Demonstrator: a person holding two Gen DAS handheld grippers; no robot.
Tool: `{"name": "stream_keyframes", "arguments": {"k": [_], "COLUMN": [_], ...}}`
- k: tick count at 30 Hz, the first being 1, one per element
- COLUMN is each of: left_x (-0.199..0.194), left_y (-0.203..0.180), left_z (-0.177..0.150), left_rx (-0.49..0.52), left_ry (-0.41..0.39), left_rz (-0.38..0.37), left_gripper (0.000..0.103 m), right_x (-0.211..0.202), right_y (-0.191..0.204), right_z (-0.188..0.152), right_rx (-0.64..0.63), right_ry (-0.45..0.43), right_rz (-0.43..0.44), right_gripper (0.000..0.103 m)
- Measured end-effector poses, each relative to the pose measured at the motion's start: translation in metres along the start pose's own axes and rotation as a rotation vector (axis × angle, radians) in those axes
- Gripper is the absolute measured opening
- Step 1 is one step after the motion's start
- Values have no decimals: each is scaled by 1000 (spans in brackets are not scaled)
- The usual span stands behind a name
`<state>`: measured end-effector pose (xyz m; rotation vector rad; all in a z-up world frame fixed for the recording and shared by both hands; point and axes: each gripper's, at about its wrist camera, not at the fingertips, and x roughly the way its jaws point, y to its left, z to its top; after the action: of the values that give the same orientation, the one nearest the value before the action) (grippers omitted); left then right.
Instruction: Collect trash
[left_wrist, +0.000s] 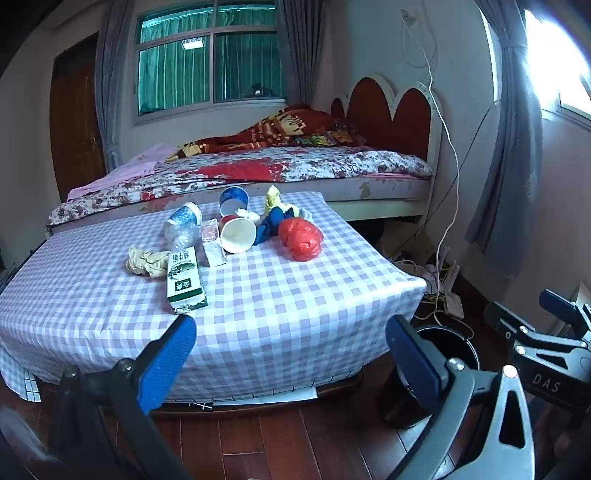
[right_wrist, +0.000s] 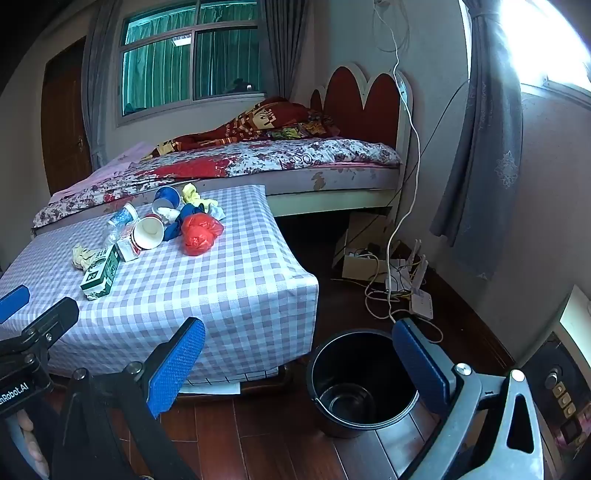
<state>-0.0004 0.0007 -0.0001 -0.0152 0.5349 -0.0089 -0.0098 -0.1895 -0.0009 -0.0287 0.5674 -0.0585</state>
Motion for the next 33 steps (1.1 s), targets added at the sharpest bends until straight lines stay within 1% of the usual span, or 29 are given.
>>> {"name": "stream_keyframes", "arguments": {"k": [5, 10, 33], "left_x": [-7, 0, 1], "left_y": [9, 4, 3], "left_z": [-4, -5, -9], "left_rx": [-5, 6, 0], "left_ry": [5, 18, 21], "left_rz": [-9, 6, 7], "left_gripper": [102, 102, 102], "right_x": [-3, -1, 2], "right_y": [1, -1, -1], "right_z": [0, -6, -5], "right_rx": [5, 18, 18], "right_ry": [-9, -10, 10], "right_rz": [-2, 6, 6], "right_gripper": [102, 102, 102]}}
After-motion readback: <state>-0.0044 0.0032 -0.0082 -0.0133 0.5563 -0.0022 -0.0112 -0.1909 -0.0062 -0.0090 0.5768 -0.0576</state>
